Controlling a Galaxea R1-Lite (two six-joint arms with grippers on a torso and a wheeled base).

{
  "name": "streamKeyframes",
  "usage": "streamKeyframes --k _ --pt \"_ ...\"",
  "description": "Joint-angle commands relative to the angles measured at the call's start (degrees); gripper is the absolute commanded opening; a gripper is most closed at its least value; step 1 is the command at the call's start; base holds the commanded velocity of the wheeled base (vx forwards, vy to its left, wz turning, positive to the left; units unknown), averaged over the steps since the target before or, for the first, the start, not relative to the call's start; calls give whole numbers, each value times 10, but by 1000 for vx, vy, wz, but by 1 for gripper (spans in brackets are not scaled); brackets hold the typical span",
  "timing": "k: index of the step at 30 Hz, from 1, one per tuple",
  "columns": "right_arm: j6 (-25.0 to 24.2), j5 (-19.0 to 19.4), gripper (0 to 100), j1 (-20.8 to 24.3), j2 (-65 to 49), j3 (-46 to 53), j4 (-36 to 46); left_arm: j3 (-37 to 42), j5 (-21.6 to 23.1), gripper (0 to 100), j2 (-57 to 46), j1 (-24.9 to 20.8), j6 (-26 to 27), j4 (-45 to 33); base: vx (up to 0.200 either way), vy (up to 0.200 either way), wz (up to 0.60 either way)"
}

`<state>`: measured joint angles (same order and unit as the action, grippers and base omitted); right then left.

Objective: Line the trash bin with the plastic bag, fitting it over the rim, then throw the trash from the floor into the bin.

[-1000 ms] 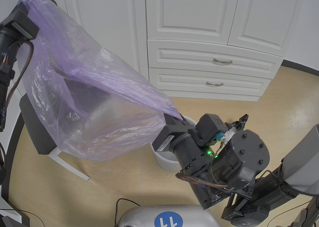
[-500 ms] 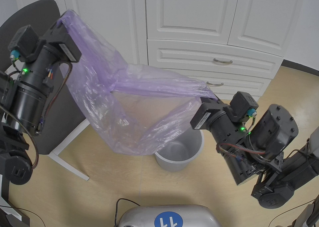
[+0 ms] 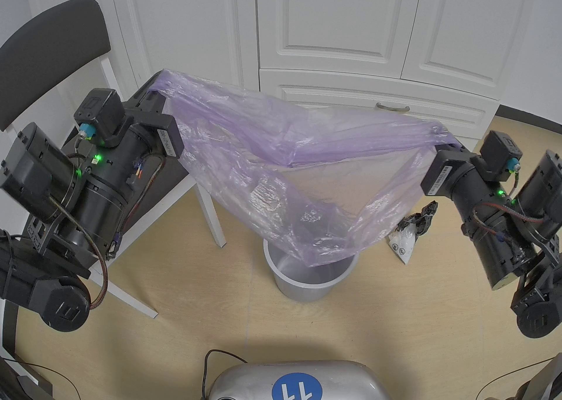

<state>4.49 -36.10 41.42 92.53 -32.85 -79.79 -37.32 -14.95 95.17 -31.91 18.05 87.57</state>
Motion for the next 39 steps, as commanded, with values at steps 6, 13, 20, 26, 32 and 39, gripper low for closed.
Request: streamKeyframes --k 6,13,20,26,32,39 --pt "62 -9 0 -58 -35 45 0 3 0 0 0 42 2 1 0 0 0" --pt "65 -13 0 -94 -4 52 -3 -4 3 0 -12 69 3 1 0 0 0" --pt "75 -11 0 -93 11 69 -5 20 3 0 -40 74 5 1 0 0 0" --pt "83 -3 0 -95 6 93 -5 88 30 0 -80 73 27 0 0 0 0" --pt "95 11 0 -97 2 118 -7 129 120 0 -94 74 25 -13 0 0 0" --pt "107 40 0 -123 -2 127 -7 154 214 0 -123 78 -25 -78 0 0 0"
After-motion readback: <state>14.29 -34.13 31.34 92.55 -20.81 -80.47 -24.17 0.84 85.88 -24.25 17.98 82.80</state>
